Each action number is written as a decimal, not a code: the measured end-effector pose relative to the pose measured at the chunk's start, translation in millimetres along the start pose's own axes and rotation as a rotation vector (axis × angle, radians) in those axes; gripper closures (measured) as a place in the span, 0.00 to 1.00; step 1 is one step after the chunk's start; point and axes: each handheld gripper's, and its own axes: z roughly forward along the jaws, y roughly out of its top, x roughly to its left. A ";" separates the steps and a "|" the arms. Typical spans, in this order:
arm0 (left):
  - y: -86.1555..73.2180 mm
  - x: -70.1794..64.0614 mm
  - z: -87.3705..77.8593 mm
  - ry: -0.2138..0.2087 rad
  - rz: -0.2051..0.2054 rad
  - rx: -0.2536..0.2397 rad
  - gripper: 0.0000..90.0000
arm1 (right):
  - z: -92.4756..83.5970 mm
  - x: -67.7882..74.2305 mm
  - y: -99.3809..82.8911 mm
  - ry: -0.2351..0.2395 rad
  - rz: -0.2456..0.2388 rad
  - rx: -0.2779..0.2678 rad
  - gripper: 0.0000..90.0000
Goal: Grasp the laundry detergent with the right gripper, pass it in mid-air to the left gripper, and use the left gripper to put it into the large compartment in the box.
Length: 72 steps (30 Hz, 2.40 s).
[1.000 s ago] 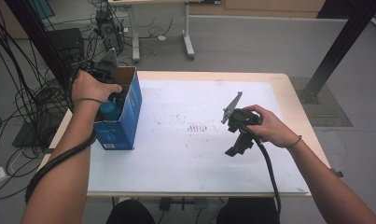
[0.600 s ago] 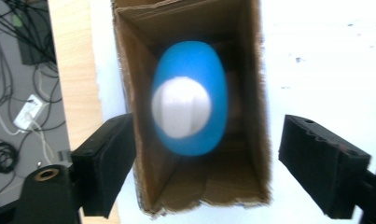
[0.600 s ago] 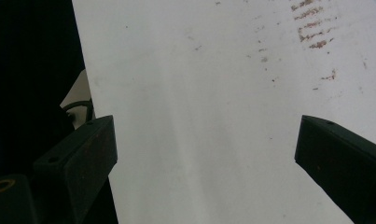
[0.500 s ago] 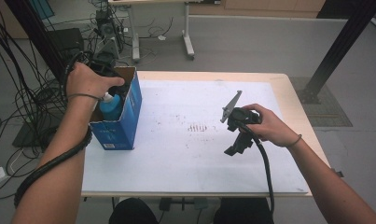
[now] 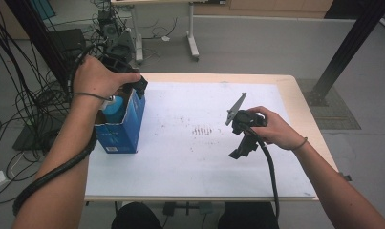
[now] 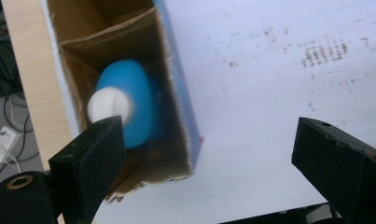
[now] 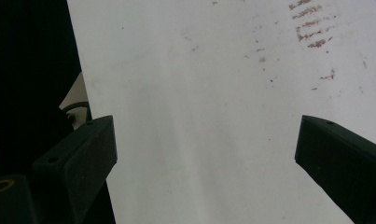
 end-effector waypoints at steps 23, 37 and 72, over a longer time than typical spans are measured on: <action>5.7 -73.7 41.9 -0.142 0.138 -0.009 0.12 | -7.5 4.9 0.4 -0.015 -0.005 0.018 0.06; -13.7 -86.0 108.0 -0.124 0.198 0.008 0.13 | -11.2 5.2 -1.1 -0.016 0.001 0.017 0.06; -54.5 -83.7 209.3 -0.127 0.169 0.023 0.16 | -13.9 6.3 -4.4 -0.024 0.019 0.010 0.06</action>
